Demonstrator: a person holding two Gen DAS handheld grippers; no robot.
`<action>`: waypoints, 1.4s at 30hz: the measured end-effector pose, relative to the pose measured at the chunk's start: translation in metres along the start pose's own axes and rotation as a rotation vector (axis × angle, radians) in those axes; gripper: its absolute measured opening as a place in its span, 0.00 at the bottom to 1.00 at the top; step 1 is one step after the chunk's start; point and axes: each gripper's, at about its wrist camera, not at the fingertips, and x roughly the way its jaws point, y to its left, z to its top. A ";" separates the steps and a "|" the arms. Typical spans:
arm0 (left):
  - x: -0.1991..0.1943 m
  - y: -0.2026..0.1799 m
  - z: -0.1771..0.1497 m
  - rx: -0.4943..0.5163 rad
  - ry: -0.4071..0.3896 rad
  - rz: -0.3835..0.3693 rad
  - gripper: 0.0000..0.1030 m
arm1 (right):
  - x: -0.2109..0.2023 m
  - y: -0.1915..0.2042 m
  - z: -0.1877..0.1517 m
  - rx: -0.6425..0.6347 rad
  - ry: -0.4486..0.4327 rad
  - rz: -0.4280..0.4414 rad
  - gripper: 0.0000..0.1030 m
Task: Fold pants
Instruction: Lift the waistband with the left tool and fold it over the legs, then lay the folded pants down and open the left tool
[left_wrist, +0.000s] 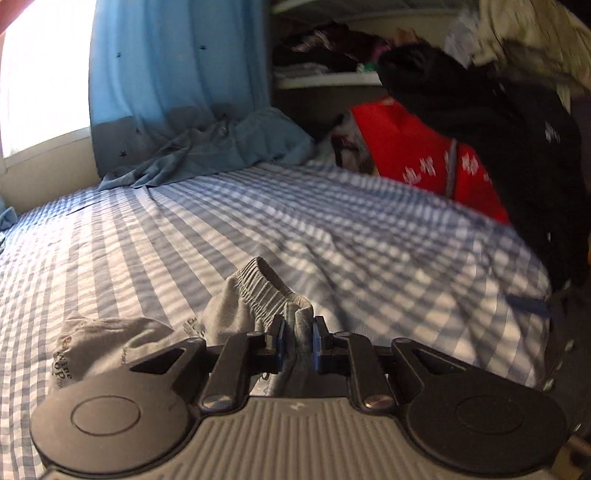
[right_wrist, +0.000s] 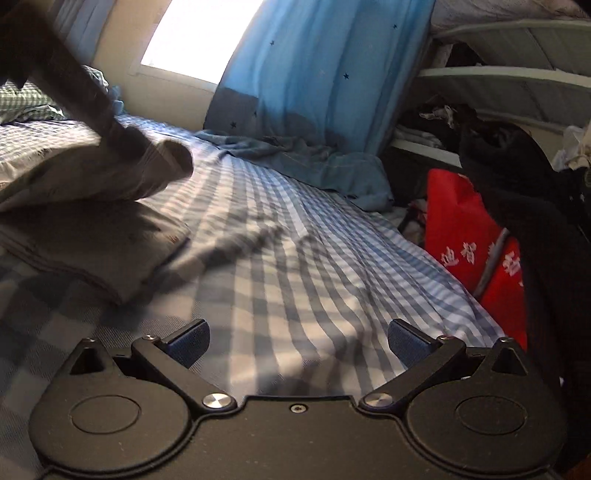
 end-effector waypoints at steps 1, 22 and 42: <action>0.004 -0.012 -0.006 0.038 0.023 0.002 0.16 | 0.000 -0.003 -0.004 0.004 0.006 -0.003 0.99; -0.090 0.132 -0.075 -0.446 0.015 0.283 1.00 | -0.002 0.020 0.059 0.163 -0.090 0.127 0.99; -0.078 0.192 -0.142 -0.494 0.112 0.310 0.99 | 0.024 0.070 0.051 0.153 0.091 0.086 0.99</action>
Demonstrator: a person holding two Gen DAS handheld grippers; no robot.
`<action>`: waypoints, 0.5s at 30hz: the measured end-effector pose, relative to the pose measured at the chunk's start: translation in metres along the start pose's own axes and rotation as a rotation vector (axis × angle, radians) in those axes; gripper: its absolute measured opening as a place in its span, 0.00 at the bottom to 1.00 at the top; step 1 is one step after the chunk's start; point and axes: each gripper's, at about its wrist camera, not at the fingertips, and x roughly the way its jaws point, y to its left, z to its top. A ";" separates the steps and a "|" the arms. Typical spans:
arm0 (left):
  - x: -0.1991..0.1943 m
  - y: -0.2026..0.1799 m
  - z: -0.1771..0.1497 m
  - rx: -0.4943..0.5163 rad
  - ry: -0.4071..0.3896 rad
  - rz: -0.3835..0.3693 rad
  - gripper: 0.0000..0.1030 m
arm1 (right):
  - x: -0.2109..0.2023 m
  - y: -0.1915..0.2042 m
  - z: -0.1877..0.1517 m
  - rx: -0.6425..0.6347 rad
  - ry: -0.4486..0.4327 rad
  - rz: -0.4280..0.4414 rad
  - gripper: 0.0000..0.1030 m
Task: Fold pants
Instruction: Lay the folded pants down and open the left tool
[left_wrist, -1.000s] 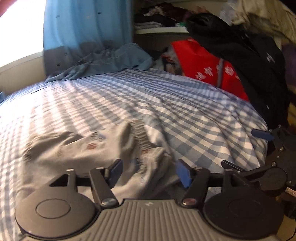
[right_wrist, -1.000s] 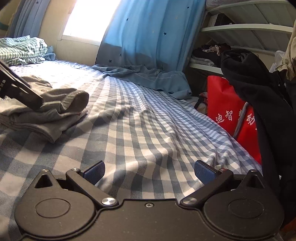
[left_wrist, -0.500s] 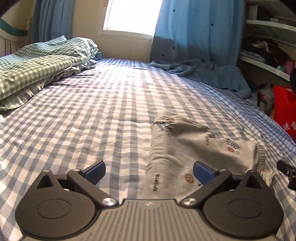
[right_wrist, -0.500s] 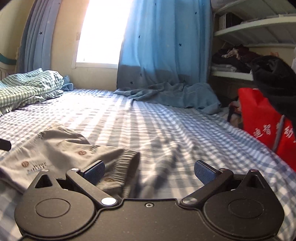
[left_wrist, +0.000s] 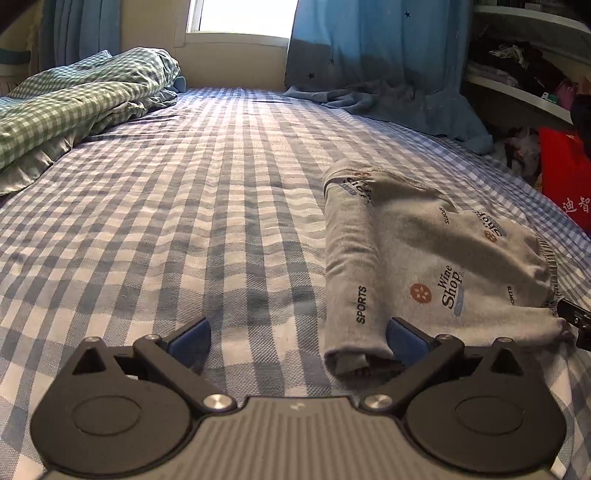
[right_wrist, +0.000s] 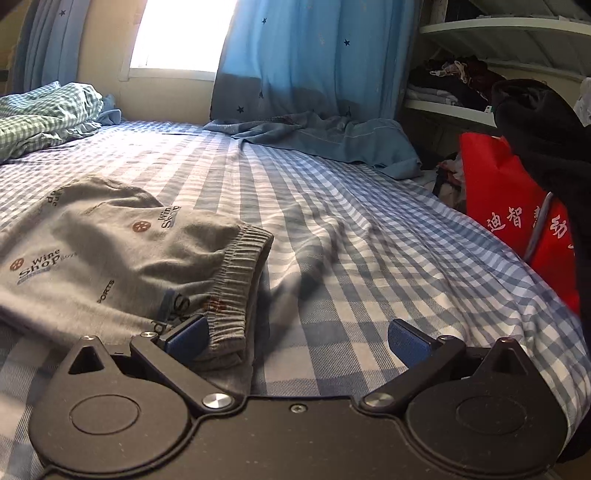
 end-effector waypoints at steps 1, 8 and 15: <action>-0.002 -0.001 -0.001 0.006 0.002 0.003 0.99 | 0.000 0.000 -0.002 0.007 -0.008 0.002 0.99; -0.019 -0.009 0.030 0.003 -0.062 0.038 1.00 | -0.018 0.001 0.013 -0.054 -0.183 -0.008 0.99; 0.027 -0.058 0.097 0.102 -0.123 0.036 1.00 | 0.034 0.027 0.060 -0.270 -0.265 -0.036 0.99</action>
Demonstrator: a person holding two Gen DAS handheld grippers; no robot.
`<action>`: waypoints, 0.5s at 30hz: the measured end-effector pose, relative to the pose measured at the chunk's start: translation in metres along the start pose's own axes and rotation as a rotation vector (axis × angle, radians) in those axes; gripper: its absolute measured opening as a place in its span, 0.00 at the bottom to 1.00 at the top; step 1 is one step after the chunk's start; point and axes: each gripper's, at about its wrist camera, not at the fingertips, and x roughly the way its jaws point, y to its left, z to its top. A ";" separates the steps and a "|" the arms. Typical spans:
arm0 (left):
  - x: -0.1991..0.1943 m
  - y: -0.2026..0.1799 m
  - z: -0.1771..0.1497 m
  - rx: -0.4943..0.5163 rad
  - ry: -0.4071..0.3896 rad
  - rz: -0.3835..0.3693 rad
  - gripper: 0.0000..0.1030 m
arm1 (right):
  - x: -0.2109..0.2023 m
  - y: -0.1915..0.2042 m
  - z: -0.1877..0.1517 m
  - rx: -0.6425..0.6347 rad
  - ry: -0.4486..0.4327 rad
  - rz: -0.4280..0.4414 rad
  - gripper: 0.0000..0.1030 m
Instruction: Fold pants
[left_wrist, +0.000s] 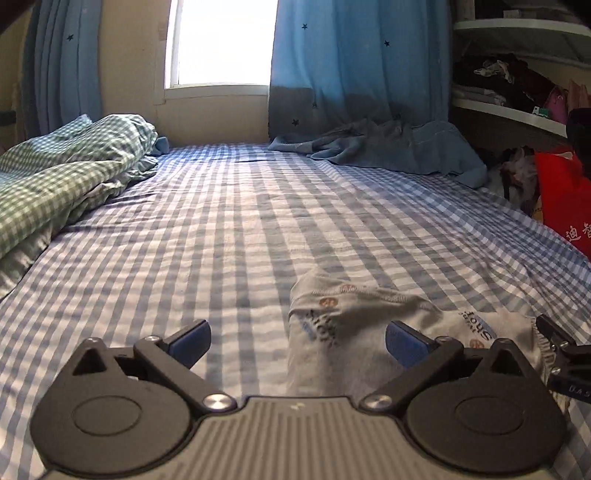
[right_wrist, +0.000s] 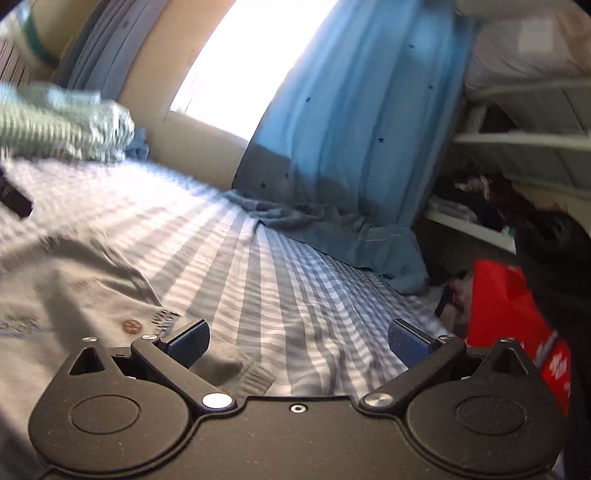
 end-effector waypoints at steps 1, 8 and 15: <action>0.012 -0.006 0.004 0.015 0.012 0.004 1.00 | 0.012 0.004 0.001 -0.038 0.017 -0.008 0.99; 0.100 -0.023 0.008 0.133 0.109 0.148 1.00 | 0.061 0.014 -0.022 -0.119 0.124 -0.040 0.99; 0.116 -0.001 -0.003 -0.009 0.147 0.067 1.00 | 0.073 0.008 -0.031 -0.028 0.174 0.017 0.99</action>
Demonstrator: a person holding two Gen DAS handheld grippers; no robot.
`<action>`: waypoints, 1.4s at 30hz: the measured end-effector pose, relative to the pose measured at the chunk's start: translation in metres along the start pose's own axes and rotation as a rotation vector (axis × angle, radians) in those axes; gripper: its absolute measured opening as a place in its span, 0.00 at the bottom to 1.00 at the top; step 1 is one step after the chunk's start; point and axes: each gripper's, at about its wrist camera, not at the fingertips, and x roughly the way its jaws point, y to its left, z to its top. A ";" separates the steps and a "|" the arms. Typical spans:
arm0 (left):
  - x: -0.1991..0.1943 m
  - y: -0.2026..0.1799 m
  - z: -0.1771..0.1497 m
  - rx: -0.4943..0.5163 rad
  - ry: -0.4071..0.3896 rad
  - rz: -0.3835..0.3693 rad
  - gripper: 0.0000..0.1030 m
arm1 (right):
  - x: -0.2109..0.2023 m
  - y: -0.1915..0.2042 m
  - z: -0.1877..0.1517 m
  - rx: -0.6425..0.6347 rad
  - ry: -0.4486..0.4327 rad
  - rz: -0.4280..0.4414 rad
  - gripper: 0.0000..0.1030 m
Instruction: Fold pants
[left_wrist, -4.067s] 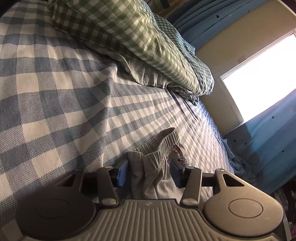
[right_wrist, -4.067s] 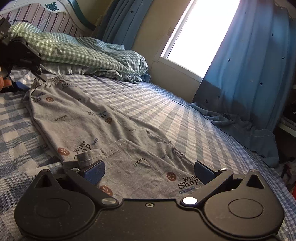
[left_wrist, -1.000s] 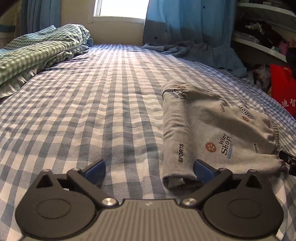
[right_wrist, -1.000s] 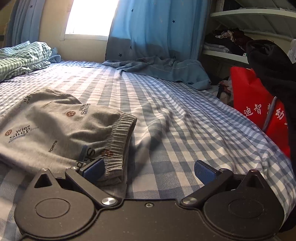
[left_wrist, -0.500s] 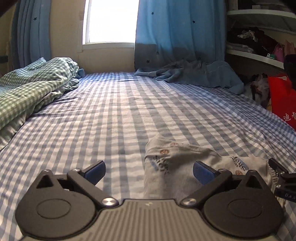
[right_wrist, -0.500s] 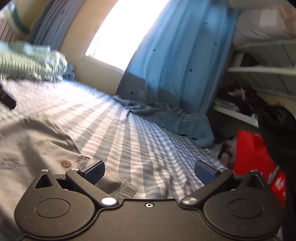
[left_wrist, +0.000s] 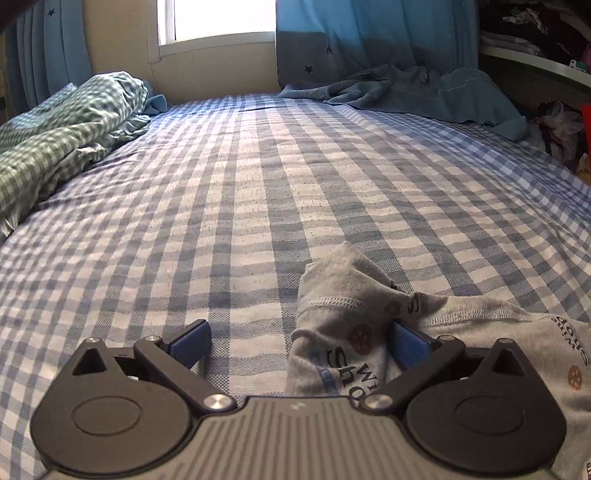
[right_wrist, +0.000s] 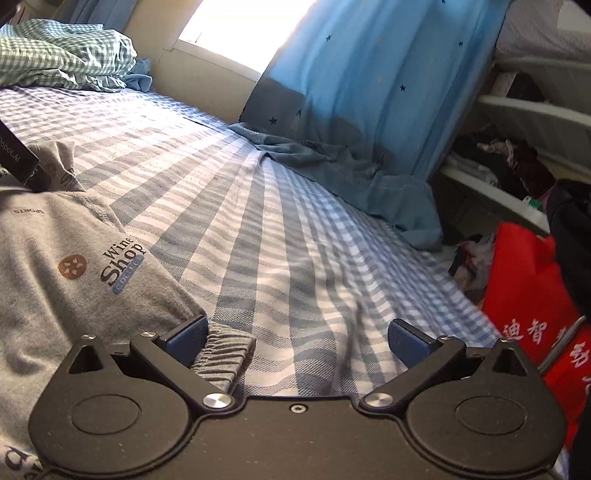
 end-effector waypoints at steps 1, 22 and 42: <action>0.000 0.006 0.000 -0.013 0.006 -0.011 1.00 | 0.000 0.000 0.000 0.006 0.002 0.004 0.99; -0.055 0.036 -0.039 -0.116 0.005 -0.020 0.99 | -0.028 0.041 0.026 -0.156 -0.109 0.103 0.99; -0.118 0.031 -0.109 -0.094 -0.060 -0.066 0.99 | -0.097 -0.019 -0.043 0.193 -0.003 0.092 0.99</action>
